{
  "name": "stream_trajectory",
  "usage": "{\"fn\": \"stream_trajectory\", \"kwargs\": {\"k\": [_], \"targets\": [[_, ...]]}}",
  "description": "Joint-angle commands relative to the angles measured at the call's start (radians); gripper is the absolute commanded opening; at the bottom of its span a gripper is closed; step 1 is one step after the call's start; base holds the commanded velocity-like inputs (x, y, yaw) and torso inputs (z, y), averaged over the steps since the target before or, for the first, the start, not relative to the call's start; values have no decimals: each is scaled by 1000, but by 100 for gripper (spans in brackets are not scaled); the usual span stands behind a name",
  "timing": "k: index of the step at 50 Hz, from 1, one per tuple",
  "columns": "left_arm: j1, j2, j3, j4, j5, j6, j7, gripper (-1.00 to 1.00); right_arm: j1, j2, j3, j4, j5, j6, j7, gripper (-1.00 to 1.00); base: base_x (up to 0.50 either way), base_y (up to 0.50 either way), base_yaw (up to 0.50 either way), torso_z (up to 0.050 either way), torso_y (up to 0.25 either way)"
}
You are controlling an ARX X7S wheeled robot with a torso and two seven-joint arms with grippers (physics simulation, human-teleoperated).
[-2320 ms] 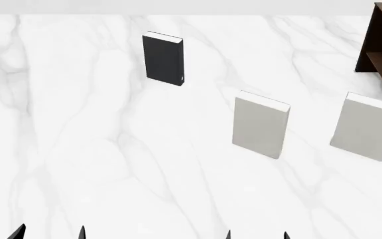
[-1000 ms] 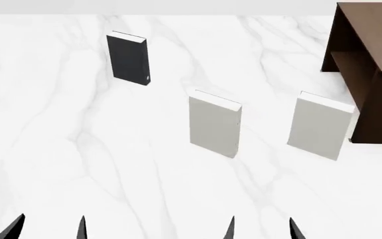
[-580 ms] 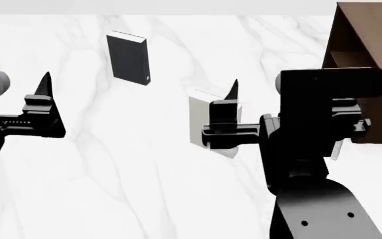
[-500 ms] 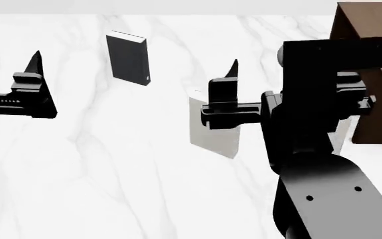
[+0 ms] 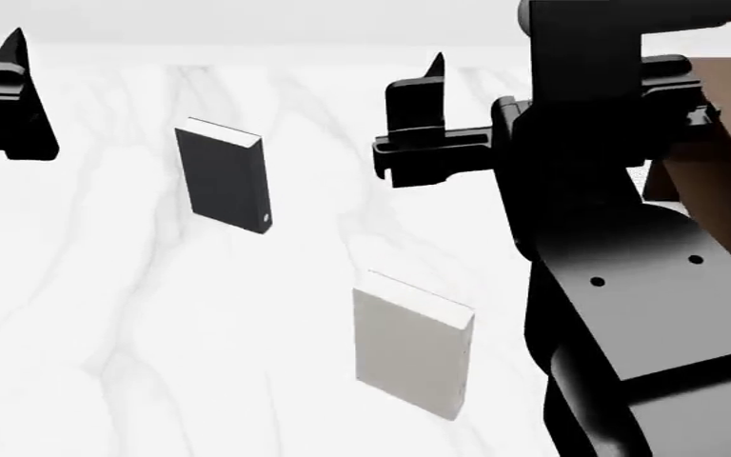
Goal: Pick up the book on the left and place it on top of the shelf.
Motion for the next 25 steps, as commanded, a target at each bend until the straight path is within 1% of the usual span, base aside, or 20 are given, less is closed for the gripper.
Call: {"fn": "stream_trajectory", "kwargs": {"k": [1, 3, 25], "targets": [[-11, -13, -6, 0, -4, -3, -1, 100, 12, 7, -24, 24, 0, -4, 4, 100, 500, 0, 0, 0, 0], [-4, -24, -14, 1, -6, 4, 5, 100, -19, 8, -35, 36, 7, -17, -10, 100, 500, 0, 0, 0, 0], [-2, -30, -27, 6, -17, 2, 1, 100, -21, 11, -47, 41, 20, -20, -3, 100, 500, 0, 0, 0, 1]]}}
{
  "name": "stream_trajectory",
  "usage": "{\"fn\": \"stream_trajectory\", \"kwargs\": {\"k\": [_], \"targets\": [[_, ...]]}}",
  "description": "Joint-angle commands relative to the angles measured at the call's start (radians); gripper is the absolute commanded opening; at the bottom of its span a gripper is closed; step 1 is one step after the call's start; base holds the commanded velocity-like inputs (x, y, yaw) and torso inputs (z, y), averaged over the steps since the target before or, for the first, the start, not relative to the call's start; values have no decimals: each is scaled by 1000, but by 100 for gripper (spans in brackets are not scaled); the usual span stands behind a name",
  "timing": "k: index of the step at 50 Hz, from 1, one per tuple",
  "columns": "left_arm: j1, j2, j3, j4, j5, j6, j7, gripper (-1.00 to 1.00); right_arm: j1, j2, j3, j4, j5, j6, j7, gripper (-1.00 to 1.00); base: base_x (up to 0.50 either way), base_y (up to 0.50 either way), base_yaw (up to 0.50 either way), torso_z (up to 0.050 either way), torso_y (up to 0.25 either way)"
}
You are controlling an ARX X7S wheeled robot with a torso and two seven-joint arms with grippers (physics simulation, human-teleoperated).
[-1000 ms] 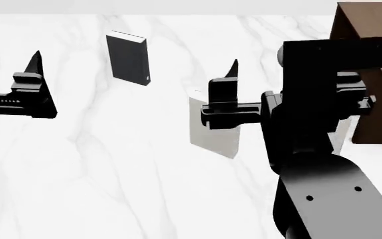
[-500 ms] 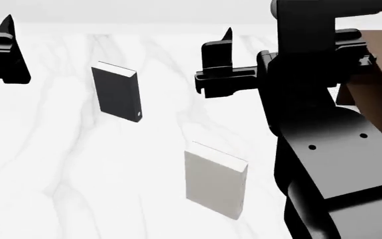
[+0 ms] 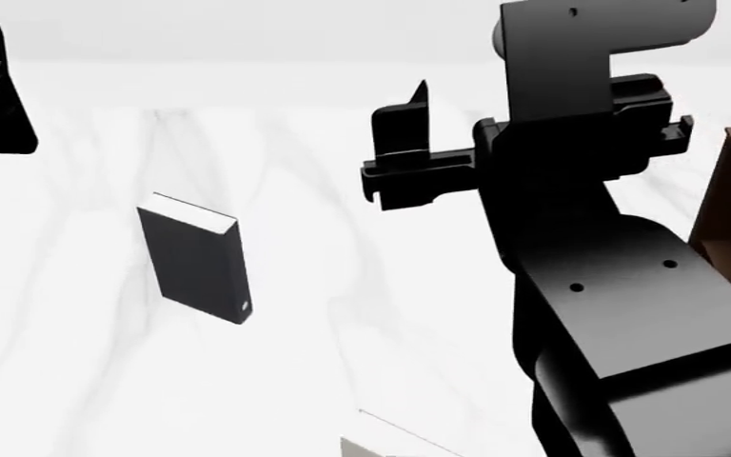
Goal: Pick up the book on the left and place it on top of the shelf.
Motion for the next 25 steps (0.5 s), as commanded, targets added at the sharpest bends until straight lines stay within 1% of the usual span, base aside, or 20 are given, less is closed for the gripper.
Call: {"fn": "stream_trajectory", "kwargs": {"k": [1, 25], "targets": [[1, -6, -6, 3, -5, -1, -2, 100, -3, 3, -11, 5, 6, -5, 3, 100, 500, 0, 0, 0, 0], [3, -9, -15, 5, -17, -5, -6, 100, -7, 9, -17, 11, 19, -10, 11, 100, 500, 0, 0, 0, 2]]}}
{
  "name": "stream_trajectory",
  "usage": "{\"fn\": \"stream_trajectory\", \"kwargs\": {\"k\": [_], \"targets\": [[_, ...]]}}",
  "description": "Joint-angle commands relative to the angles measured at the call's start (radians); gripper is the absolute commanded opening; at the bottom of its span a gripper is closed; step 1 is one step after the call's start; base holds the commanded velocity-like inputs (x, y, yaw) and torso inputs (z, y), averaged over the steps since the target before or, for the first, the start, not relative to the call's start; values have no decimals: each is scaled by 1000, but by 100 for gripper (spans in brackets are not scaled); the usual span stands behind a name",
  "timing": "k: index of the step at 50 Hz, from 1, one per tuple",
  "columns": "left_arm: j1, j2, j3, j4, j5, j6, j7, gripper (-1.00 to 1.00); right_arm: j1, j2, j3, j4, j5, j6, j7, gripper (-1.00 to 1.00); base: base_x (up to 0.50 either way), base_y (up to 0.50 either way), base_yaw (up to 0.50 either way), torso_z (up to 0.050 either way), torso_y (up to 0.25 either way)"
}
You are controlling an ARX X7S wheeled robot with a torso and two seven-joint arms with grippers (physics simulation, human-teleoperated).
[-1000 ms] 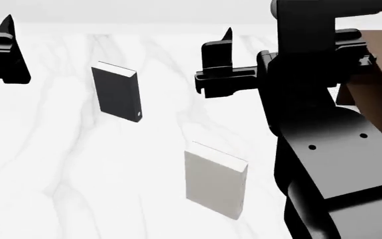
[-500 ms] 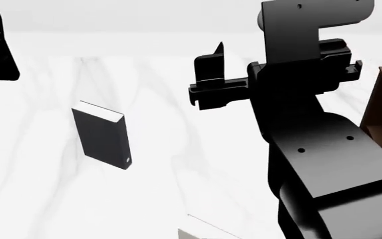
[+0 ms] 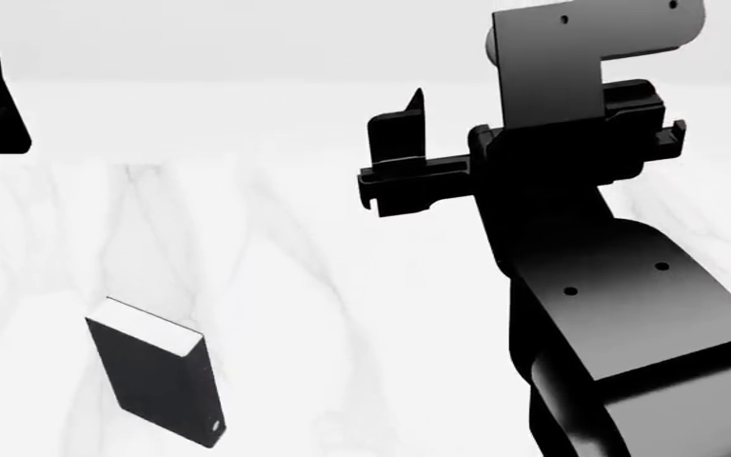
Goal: Pick up the book on the left and place it on top of the shelf.
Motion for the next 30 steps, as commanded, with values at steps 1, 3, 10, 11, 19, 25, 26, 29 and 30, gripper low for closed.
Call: {"fn": "stream_trajectory", "kwargs": {"k": [1, 3, 10, 11, 19, 25, 26, 29, 30], "targets": [[1, -2, 0, -2, -3, 2, -2, 100, -2, 4, -5, 5, 5, -6, 3, 100, 500, 0, 0, 0, 0], [1, -3, 1, -4, -3, 4, -3, 100, -2, 4, -5, 9, 7, -7, 3, 100, 500, 0, 0, 0, 5], [3, -4, 1, -7, -4, 7, -3, 100, -4, 1, 1, 13, 9, -22, 7, 100, 214, 0, 0, 0, 2], [3, -5, 1, -7, -5, 7, -4, 100, -4, 2, -3, 14, 7, -24, 9, 100, 0, 0, 0, 0, 0], [6, -7, -1, -4, -7, 6, -6, 100, -6, 5, -6, 20, 29, 2, -6, 100, 44, 0, 0, 0, 0], [6, -8, 0, -5, -10, 7, -7, 100, 4, 4, -20, 38, 19, 18, 13, 100, 136, 0, 0, 0, 0], [6, -8, 0, -5, -10, 7, -7, 100, 9, 3, -22, 44, 15, 24, 20, 100, 0, 0, 0, 0, 0], [8, -8, -1, -5, -11, 7, -8, 100, 24, 12, -50, 44, 33, 73, 5, 100, 0, 0, 0, 0, 0], [8, -9, -1, -5, -11, 8, -8, 100, 28, 17, -63, 46, 38, 85, -4, 100, 0, 0, 0, 0, 0]]}}
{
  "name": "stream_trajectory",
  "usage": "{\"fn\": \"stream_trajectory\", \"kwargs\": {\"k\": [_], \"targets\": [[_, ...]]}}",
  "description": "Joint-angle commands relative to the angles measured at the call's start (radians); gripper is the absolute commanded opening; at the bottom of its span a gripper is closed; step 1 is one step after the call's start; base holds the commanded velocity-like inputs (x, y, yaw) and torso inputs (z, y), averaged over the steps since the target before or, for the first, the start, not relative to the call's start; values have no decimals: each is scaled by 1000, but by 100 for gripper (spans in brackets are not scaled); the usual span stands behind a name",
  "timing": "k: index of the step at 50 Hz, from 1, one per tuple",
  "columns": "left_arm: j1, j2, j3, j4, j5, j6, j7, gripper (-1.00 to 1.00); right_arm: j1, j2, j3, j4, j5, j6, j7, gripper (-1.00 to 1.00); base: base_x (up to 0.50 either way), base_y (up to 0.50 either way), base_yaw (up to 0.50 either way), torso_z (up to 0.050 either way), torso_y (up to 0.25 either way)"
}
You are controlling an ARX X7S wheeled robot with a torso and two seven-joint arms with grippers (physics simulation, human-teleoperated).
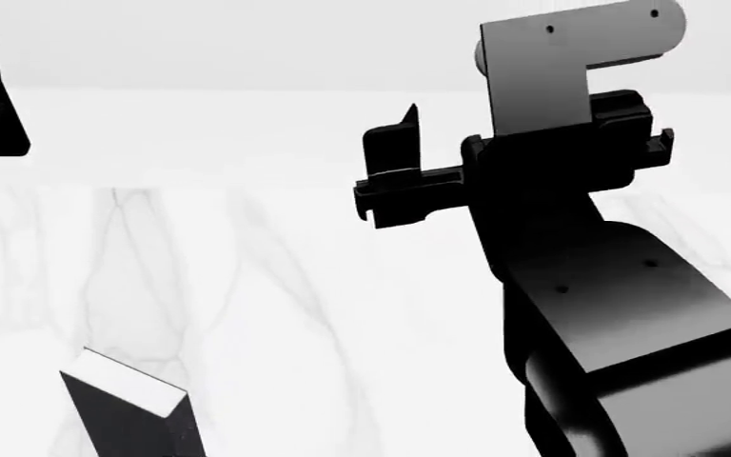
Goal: Pick up the book on the left and place it on top of the shelf.
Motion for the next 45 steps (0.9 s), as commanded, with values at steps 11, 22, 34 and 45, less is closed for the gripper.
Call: {"fn": "stream_trajectory", "kwargs": {"k": [11, 22, 34, 45], "targets": [[1, -7, -3, -1, -7, 1, -4, 100, 73, 93, -200, 110, 116, -36, -280, 100, 0, 0, 0, 0, 0], [-1, -9, -3, -4, -10, 3, -6, 100, 130, 128, -307, 214, 178, -38, -464, 100, 0, 0, 0, 0, 0], [3, -12, -2, -5, -13, 4, -9, 100, 102, 158, -422, 144, 209, -33, -545, 100, 0, 0, 0, 0, 0], [3, -12, 0, -8, -16, 5, -12, 100, 76, 156, -470, 106, 212, -50, -552, 100, 0, 0, 0, 0, 0]]}}
